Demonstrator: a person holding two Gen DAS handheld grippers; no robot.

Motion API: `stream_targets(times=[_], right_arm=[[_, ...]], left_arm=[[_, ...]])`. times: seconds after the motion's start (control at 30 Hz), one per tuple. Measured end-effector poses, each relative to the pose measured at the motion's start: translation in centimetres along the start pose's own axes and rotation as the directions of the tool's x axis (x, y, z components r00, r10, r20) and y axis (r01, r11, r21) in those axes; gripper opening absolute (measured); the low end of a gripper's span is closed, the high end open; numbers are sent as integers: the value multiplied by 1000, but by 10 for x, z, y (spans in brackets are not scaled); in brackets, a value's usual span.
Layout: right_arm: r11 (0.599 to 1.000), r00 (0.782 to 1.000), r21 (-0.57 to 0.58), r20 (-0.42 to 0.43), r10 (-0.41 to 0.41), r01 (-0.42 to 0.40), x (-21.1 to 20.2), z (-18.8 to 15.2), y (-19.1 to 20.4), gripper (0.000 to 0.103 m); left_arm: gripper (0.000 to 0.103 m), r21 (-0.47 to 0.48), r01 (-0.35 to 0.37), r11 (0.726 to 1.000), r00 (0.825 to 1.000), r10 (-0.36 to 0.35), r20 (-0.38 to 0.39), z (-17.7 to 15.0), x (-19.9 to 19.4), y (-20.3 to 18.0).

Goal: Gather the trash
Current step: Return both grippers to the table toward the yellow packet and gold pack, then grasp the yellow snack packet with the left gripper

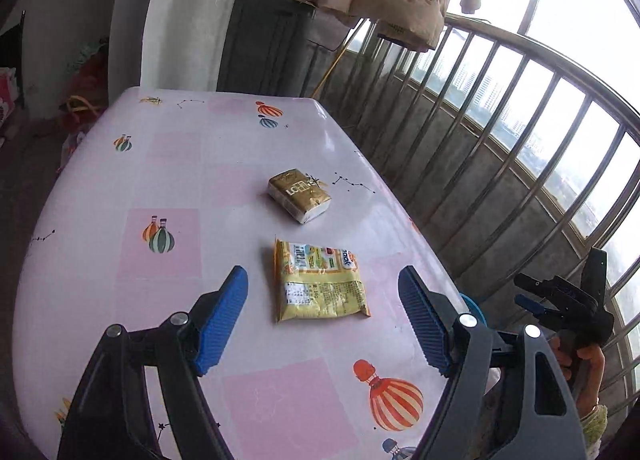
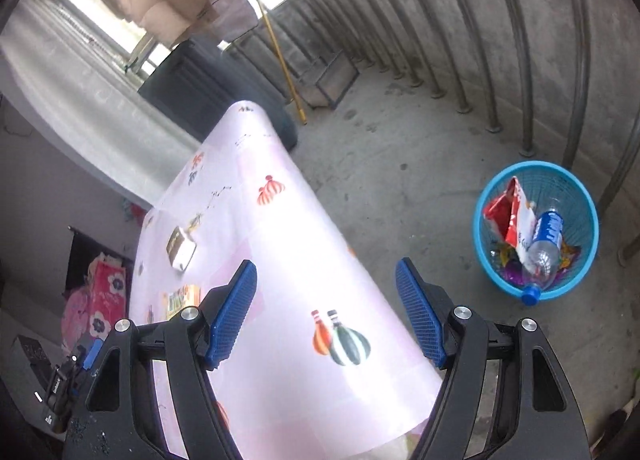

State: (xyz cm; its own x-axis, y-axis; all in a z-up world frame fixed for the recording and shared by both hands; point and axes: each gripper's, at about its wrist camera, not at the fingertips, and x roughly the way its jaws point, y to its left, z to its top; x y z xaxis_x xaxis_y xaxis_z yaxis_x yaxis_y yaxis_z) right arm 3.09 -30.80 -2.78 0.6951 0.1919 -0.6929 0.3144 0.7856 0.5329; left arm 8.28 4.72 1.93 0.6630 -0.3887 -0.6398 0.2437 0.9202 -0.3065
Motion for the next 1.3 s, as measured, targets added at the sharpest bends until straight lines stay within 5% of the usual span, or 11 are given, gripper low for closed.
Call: stream_targets(times=[0.13,0.6,1.13,1.3], right_arm=[[998,999,-62,-32,-28,26,-1,3,28,69],[978,996,-197,-58,61,-72,-7,-21,111,69],[962,988,-255,-139,64,-98,45,-21,171,68],[965,980,-228,-181,88,-129,65,-24,178,60]], left_arm=[[75,-14,-14,1000,1000,14,-4,-11,-8,1],[75,-76,-19,997,999,22,40,-28,-52,34],[75,-68,97,993,995,-95,28,-28,-36,53],[65,-45,142,989,990,-143,-8,-31,-19,53]])
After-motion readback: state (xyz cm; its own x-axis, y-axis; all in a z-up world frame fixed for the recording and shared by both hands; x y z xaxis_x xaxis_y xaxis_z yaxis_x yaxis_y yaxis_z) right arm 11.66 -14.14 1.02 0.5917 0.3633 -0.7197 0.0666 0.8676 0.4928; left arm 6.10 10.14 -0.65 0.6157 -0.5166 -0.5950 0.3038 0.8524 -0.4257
